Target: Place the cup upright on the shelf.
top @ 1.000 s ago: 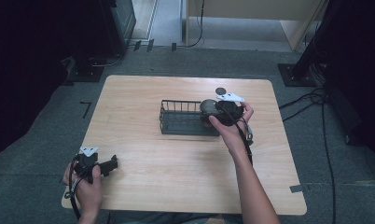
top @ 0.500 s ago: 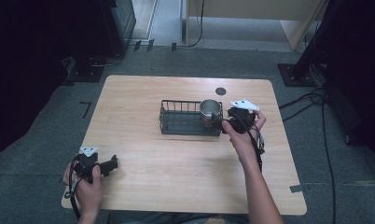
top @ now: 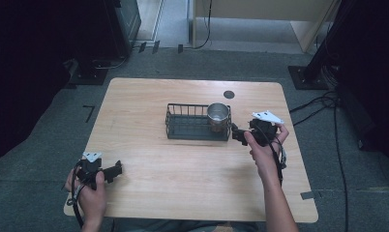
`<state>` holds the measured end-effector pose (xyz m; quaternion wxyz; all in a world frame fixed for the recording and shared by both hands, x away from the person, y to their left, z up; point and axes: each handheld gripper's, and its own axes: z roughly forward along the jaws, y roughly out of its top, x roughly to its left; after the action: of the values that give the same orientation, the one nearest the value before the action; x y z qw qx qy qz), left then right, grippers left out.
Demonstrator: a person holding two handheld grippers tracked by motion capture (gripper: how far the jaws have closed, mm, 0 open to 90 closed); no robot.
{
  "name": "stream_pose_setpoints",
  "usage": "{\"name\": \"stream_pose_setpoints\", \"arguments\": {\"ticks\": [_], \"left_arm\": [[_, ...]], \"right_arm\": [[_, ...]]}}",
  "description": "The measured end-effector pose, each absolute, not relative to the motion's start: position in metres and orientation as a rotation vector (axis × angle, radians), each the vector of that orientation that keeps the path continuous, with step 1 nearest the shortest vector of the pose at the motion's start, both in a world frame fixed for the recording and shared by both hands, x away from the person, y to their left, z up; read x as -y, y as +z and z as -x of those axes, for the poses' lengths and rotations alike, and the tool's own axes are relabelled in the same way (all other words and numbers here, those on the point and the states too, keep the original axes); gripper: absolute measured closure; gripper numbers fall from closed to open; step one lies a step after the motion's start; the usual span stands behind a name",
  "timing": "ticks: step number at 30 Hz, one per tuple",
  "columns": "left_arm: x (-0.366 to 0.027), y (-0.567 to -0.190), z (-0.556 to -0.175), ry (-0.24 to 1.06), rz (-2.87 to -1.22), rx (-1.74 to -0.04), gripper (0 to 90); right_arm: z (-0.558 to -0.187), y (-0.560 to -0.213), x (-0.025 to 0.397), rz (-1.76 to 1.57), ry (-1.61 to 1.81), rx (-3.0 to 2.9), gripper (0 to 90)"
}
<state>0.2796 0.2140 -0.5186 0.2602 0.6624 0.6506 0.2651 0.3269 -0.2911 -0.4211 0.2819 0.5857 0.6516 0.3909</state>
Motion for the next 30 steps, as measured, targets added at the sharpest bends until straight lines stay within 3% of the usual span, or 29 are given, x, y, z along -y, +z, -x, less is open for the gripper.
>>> {"name": "stream_pose_setpoints", "arguments": {"ticks": [30], "left_arm": [[-0.214,-0.519,-0.280,0.718,-1.793,-1.762,0.0]], "right_arm": [[-0.277,-0.484,0.367,-1.759,0.879,-1.655,0.0]]}}
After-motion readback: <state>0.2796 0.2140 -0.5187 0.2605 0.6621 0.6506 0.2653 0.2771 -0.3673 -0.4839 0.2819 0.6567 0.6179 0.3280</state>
